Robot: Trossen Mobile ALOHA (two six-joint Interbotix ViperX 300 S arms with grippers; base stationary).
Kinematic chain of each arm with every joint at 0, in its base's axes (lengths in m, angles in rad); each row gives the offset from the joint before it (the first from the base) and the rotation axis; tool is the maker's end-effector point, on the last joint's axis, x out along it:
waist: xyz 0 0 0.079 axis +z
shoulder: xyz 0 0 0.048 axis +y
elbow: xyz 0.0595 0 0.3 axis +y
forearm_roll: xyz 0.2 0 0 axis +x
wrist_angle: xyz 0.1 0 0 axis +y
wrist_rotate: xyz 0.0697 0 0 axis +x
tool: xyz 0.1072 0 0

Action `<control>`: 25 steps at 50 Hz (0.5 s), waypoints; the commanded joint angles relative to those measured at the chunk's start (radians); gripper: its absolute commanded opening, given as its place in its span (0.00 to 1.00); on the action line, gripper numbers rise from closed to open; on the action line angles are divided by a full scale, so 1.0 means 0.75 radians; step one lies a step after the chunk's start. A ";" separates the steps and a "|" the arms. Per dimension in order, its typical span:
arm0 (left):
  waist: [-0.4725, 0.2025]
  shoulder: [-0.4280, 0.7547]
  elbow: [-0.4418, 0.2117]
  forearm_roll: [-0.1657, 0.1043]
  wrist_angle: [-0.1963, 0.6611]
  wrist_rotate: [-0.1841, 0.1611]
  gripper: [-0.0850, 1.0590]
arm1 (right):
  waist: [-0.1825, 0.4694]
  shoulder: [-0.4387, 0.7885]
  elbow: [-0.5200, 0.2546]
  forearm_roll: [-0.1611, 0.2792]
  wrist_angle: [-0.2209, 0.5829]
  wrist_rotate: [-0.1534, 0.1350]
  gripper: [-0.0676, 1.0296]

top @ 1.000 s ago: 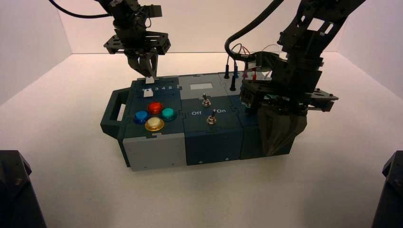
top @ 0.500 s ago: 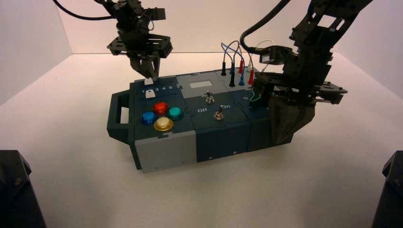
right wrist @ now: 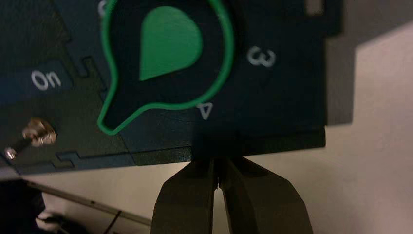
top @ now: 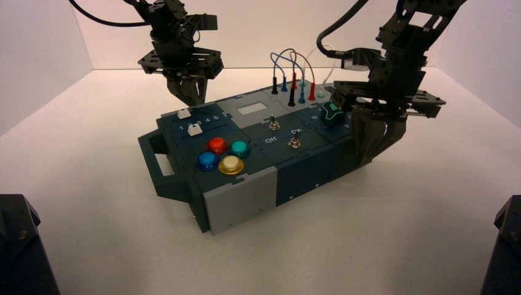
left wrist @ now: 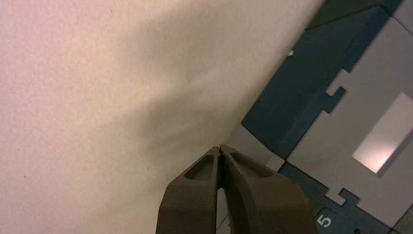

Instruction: Rotate the box counterclockwise.

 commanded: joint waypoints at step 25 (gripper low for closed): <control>-0.184 -0.090 0.076 -0.012 0.072 0.004 0.05 | -0.047 0.162 -0.337 -0.065 -0.012 0.000 0.04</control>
